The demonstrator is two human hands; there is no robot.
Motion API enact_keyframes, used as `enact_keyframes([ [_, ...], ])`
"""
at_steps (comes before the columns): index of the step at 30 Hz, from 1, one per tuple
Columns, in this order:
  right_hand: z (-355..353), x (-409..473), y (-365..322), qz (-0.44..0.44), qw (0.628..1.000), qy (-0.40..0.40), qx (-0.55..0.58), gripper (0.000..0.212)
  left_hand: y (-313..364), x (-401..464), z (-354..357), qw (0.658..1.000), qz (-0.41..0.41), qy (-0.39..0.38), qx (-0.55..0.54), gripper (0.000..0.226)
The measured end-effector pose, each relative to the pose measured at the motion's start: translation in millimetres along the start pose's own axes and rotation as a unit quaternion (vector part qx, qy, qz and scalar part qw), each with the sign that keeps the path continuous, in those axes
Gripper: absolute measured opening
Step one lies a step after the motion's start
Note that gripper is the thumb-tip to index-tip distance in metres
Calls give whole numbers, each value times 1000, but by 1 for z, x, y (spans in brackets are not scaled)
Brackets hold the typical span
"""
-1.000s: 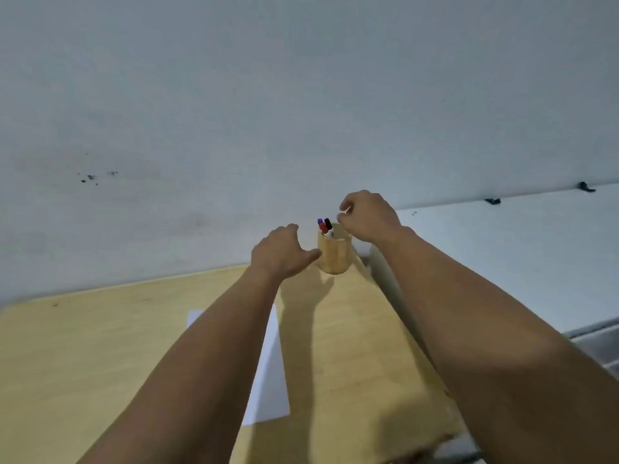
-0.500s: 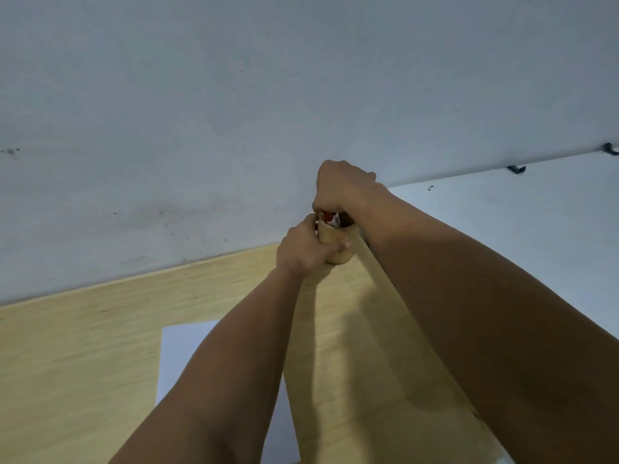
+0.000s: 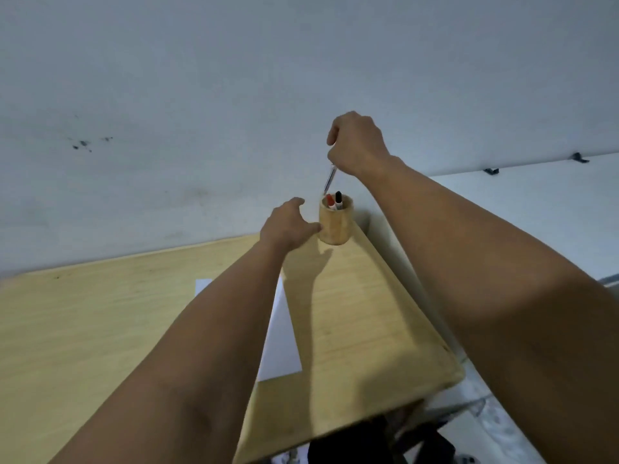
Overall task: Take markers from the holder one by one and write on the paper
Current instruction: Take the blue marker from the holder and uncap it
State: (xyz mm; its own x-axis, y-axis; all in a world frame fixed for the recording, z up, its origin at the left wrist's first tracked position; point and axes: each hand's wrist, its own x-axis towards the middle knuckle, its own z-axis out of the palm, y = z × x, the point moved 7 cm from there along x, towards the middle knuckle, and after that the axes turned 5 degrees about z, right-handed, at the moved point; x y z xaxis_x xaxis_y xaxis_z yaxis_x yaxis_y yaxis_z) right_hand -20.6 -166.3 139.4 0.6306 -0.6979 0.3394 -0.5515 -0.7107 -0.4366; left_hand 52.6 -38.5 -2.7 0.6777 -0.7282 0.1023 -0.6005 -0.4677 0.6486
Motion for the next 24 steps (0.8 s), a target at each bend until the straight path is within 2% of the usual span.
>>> enact_keyframes([
  [5,-41,-54,-10,34,978,36,204,20,13,-52,-59,996,-1,75,-49,55],
  [8,-26,-86,-11,86,932,-13,352,24,11,-88,-80,989,-9,113,-95,42],
  [11,4,-121,-19,127,875,-80,460,30,-3,-118,-90,981,-16,121,-148,37],
  [16,59,-172,-47,123,807,-214,537,15,-42,-153,-108,974,-43,141,-174,32],
  [20,97,-203,-75,89,798,-304,513,18,-78,-168,-129,963,-73,180,-187,27],
  [24,119,-217,-93,84,783,-332,519,14,-101,-177,-147,967,-88,181,-155,55],
])
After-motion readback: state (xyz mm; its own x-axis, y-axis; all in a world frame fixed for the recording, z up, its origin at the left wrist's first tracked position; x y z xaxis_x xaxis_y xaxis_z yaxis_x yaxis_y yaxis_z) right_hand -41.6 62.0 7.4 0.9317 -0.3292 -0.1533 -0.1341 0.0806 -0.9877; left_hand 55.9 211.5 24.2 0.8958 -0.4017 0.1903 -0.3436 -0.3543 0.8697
